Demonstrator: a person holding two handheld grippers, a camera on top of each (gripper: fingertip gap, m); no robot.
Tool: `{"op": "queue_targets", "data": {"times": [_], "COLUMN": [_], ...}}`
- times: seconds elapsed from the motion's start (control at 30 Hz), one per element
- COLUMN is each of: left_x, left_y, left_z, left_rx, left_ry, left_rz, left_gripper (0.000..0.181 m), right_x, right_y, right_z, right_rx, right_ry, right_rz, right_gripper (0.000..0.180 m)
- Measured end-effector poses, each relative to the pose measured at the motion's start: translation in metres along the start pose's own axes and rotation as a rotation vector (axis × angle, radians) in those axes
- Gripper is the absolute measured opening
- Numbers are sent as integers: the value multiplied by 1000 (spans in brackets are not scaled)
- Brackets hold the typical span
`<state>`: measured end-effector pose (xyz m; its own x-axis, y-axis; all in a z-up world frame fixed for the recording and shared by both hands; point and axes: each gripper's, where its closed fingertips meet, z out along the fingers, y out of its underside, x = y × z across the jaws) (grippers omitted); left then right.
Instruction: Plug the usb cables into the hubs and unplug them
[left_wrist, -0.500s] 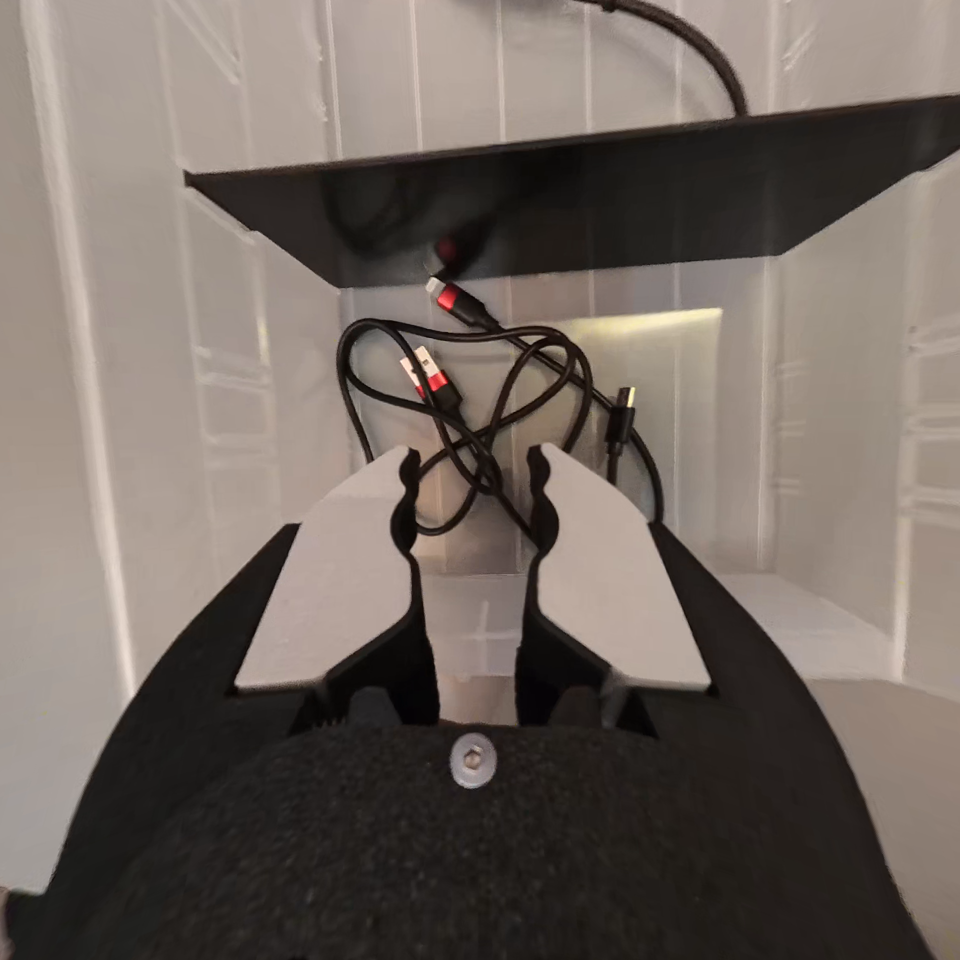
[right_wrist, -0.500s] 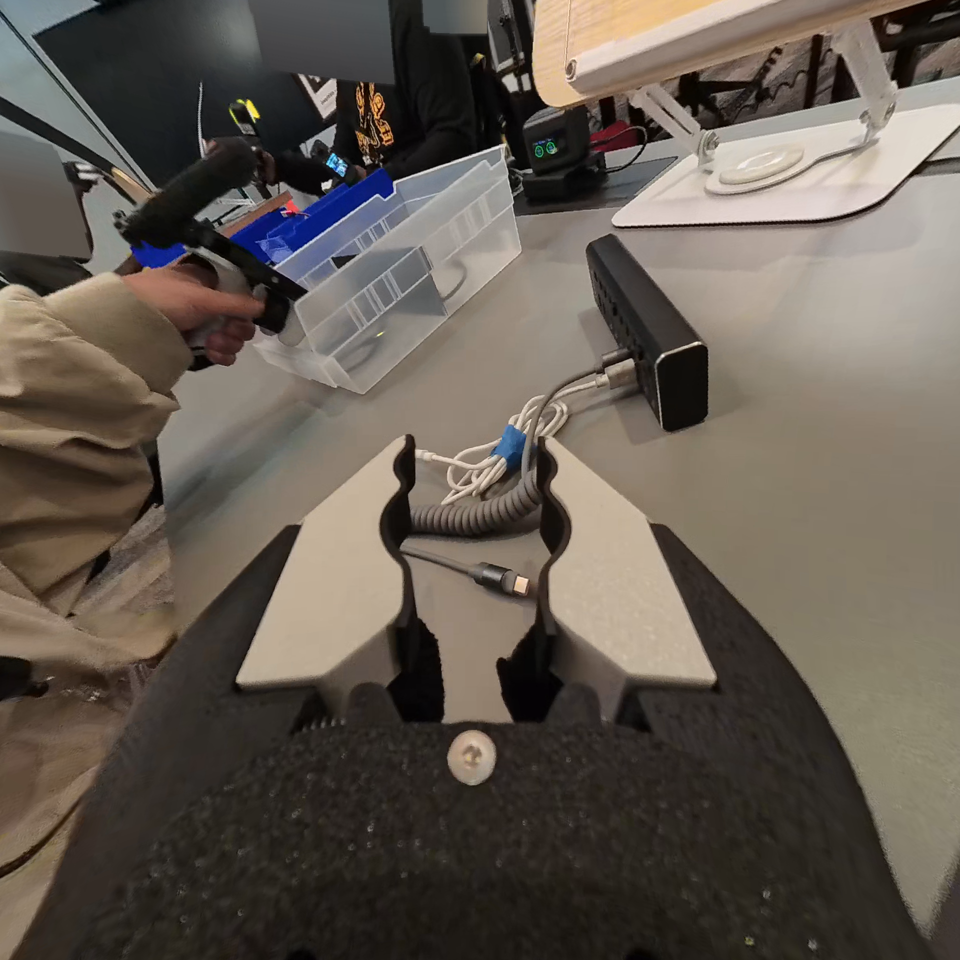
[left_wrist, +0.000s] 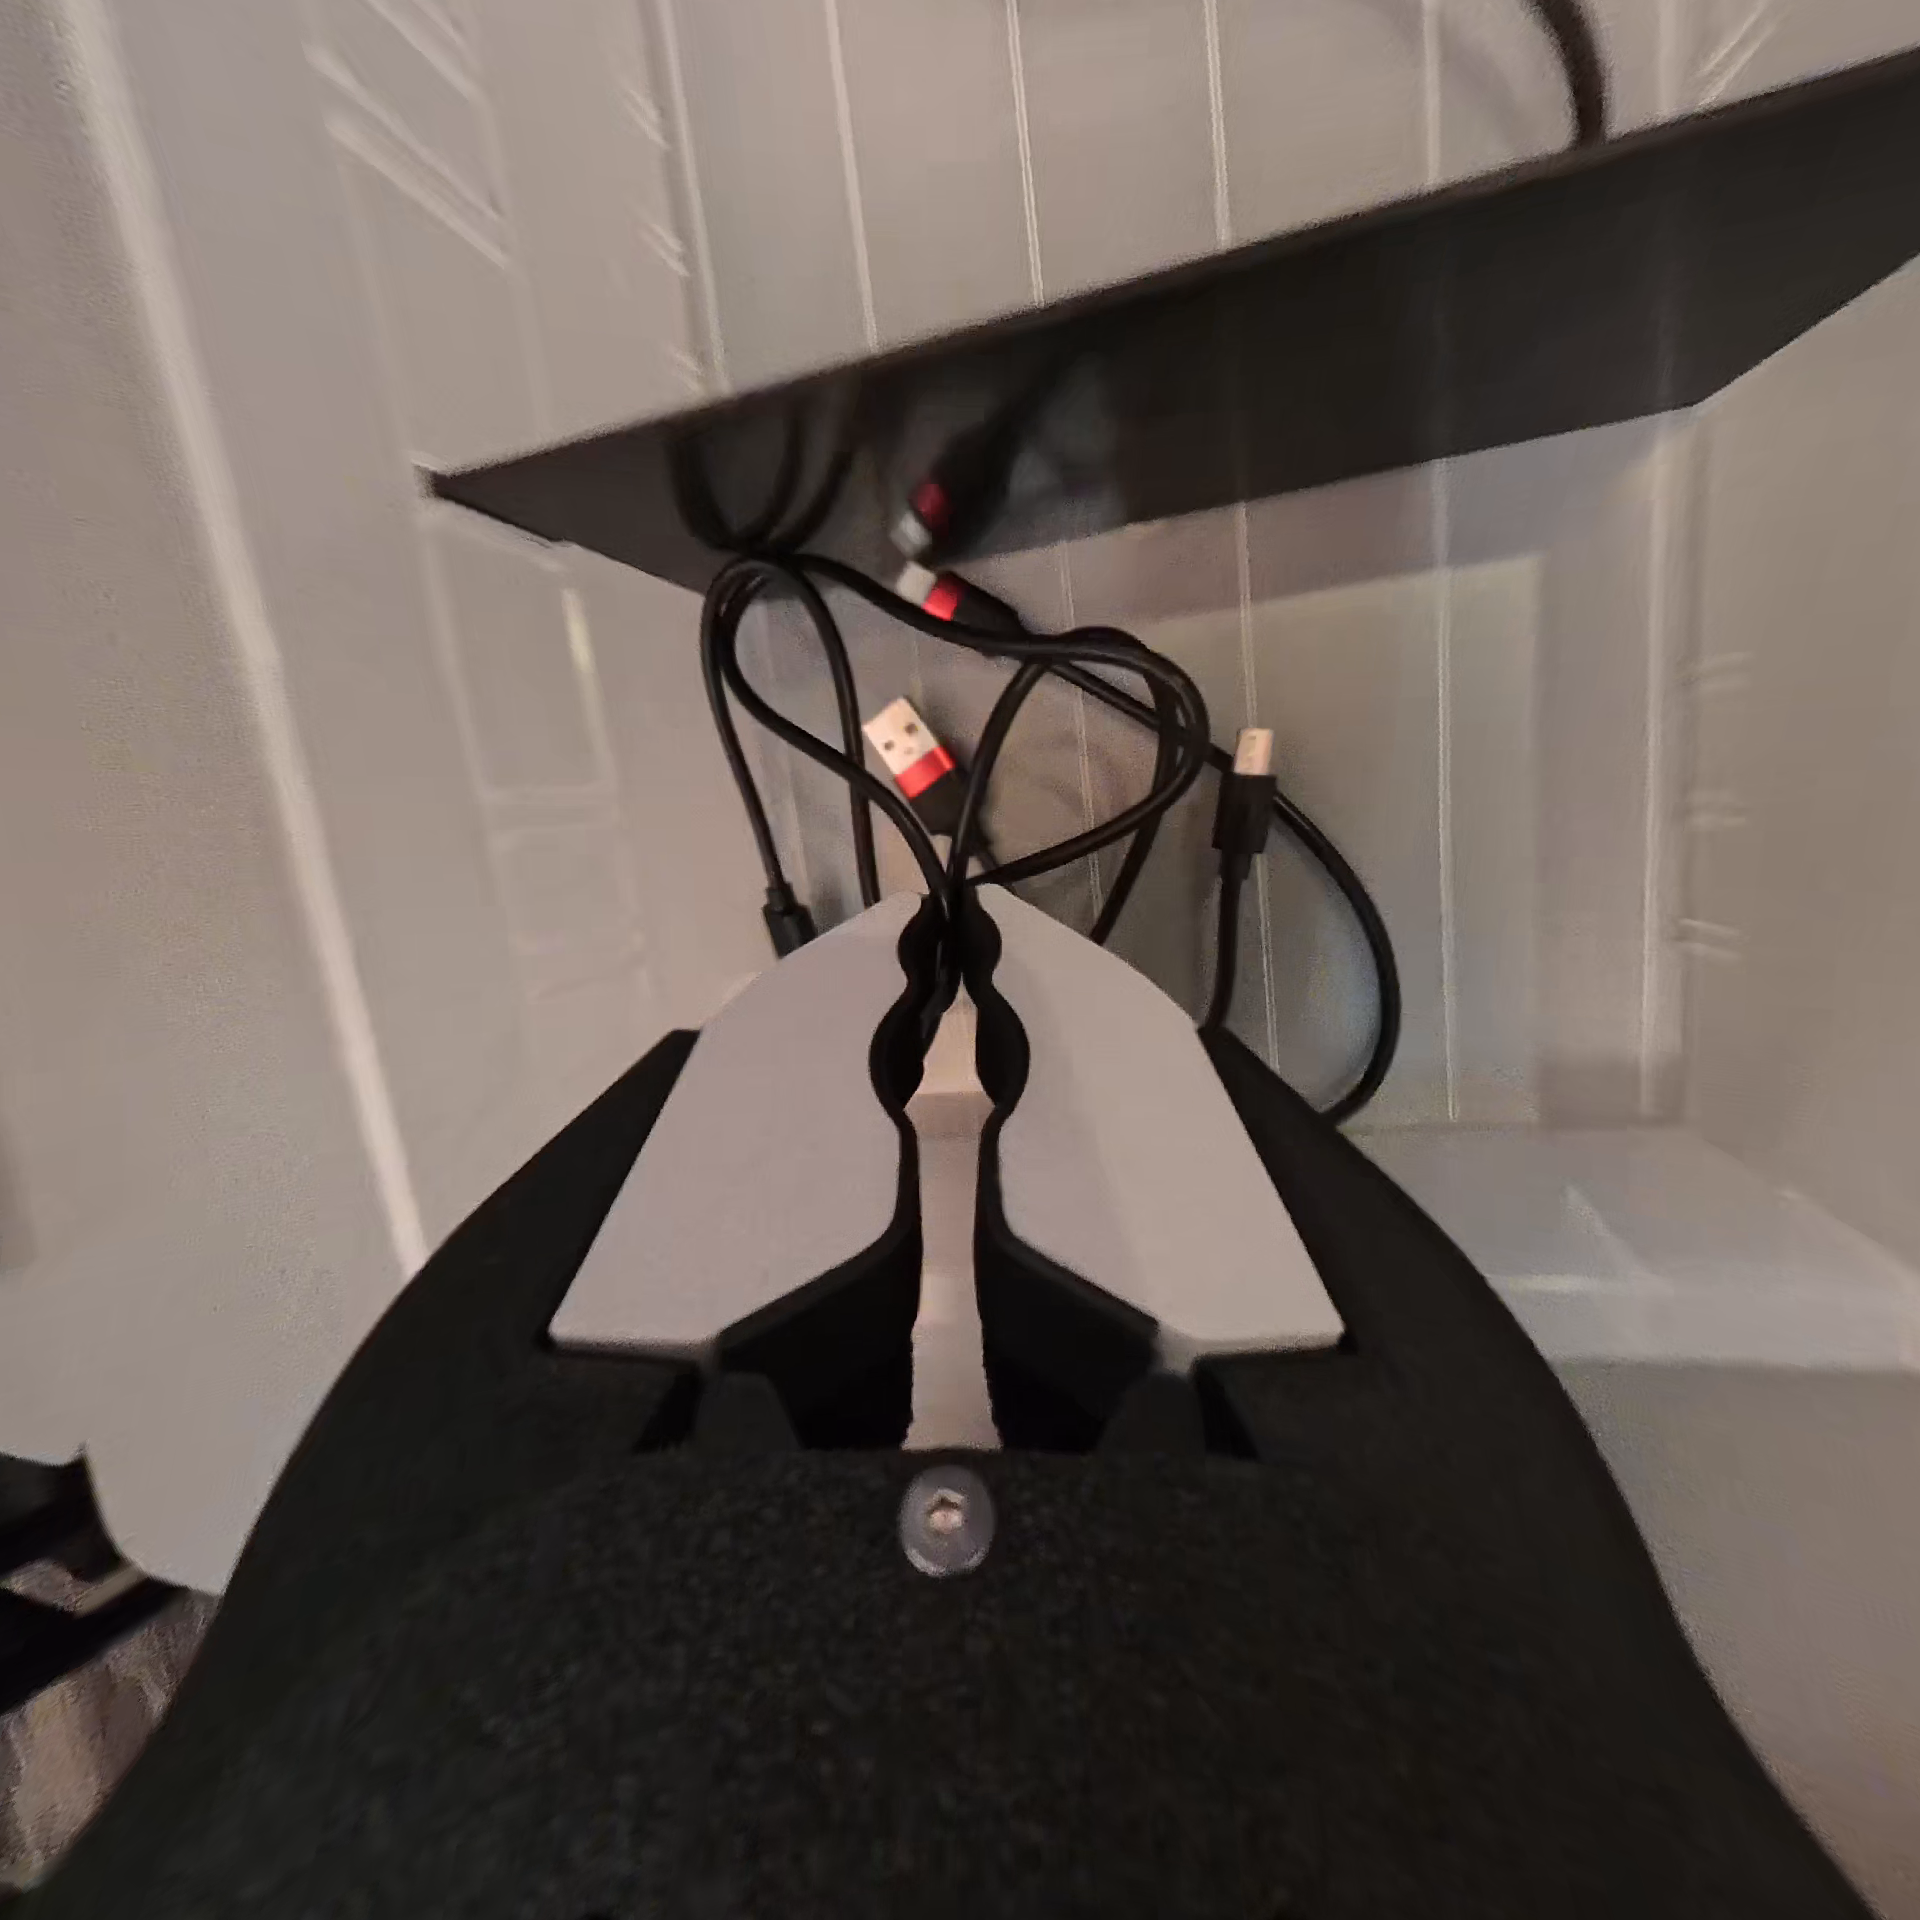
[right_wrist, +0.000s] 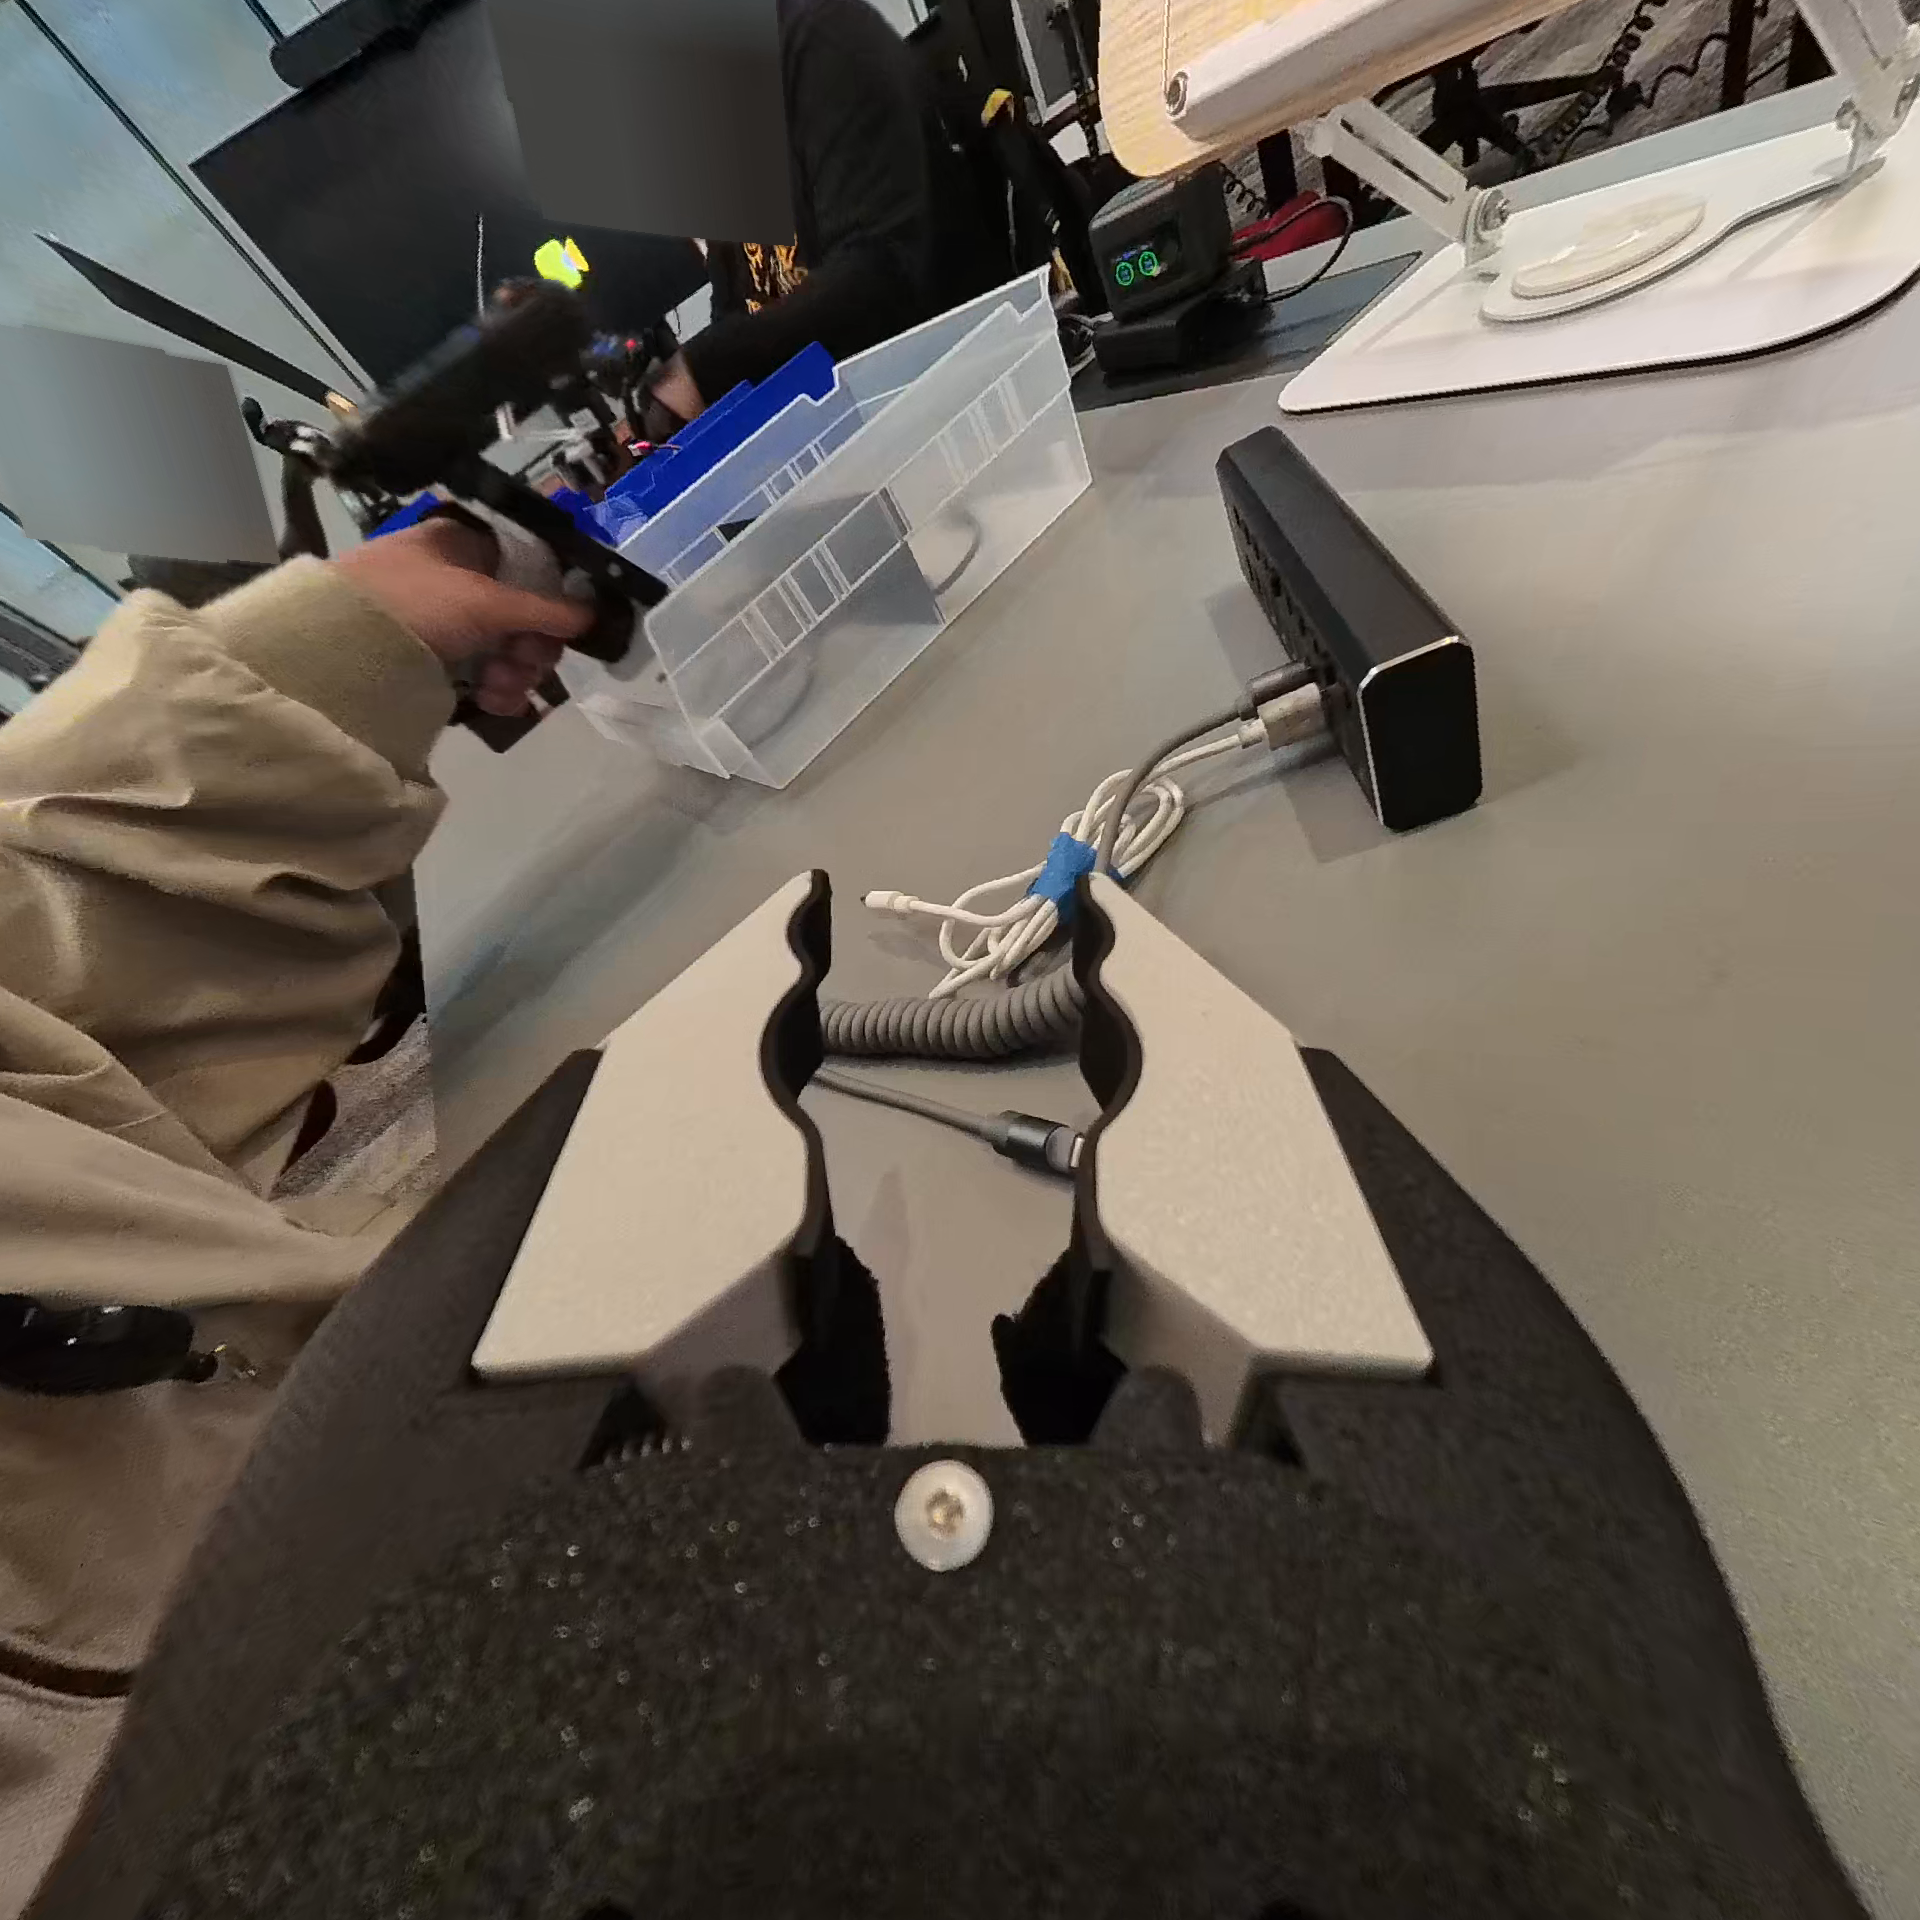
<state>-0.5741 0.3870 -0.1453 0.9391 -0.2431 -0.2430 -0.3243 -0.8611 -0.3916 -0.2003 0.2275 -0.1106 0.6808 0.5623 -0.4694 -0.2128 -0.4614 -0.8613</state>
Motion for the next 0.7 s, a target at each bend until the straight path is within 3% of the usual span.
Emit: {"op": "queue_targets", "data": {"times": [0.23, 0.4, 0.53, 0.7], "left_x": [9, 96, 171, 217], "left_y": [-24, 5, 63, 119], "left_z": [-115, -199, -184, -127], "left_rx": [437, 739, 664, 558], "left_ry": [143, 519, 715, 770], "left_rz": [252, 665, 952, 1253], "left_gripper": [3, 3, 4, 3], "right_x": [-7, -8, -7, -9], "right_y": [1, 0, -3, 3], "right_z": [2, 0, -4, -6], "right_rx": [-2, 6, 23, -6], "right_ry": [-23, -18, -19, -6], "right_rz": [16, -3, 18, -12], "right_gripper": [46, 45, 45, 44]}}
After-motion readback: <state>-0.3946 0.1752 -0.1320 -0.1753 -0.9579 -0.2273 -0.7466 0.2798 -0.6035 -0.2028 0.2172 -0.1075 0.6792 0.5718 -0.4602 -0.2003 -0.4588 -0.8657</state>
